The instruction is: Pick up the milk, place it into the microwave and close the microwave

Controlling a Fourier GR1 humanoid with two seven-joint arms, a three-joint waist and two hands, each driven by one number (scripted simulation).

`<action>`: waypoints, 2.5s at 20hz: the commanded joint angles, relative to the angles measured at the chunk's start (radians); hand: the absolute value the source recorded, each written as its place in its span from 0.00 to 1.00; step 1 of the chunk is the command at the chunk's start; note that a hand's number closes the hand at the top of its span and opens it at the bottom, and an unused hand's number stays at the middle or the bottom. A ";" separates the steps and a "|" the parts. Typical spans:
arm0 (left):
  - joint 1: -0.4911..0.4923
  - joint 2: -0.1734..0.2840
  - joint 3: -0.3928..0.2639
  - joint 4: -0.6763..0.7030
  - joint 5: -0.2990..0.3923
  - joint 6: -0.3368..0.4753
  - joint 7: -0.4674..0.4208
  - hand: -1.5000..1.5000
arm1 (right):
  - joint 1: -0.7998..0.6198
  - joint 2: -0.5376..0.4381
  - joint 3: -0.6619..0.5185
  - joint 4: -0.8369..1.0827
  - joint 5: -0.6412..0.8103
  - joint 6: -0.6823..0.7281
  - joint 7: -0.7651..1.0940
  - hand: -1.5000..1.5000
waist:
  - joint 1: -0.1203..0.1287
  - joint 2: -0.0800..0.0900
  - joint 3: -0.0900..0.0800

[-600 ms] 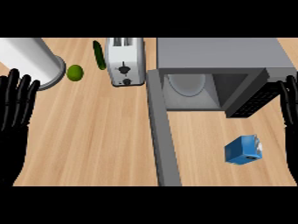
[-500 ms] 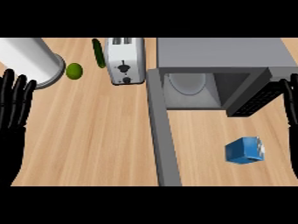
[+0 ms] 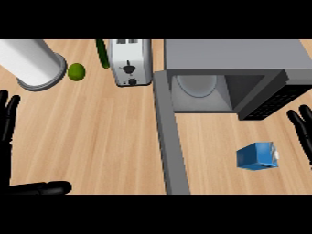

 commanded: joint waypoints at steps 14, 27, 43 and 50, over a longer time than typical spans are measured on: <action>0.336 0.018 0.180 -0.289 0.246 -0.156 0.050 0.00 | 0.281 0.069 0.040 -0.043 0.152 0.027 -0.097 0.00 | 0.003 0.002 0.001; 0.459 -0.037 0.264 -0.282 0.322 -0.311 -0.032 0.00 | 0.170 0.030 -0.167 0.287 0.062 0.090 -0.236 0.00 | 0.010 0.003 0.000; 0.390 0.025 0.404 -0.258 0.462 -0.337 0.036 0.00 | 0.115 0.020 -0.266 0.777 0.156 0.087 -0.597 0.00 | 0.008 0.004 0.001; 0.459 -0.052 0.417 -0.224 0.440 -0.428 -0.053 0.00 | 0.088 -0.010 -0.302 0.979 0.167 0.125 -0.751 0.00 | 0.009 0.004 0.001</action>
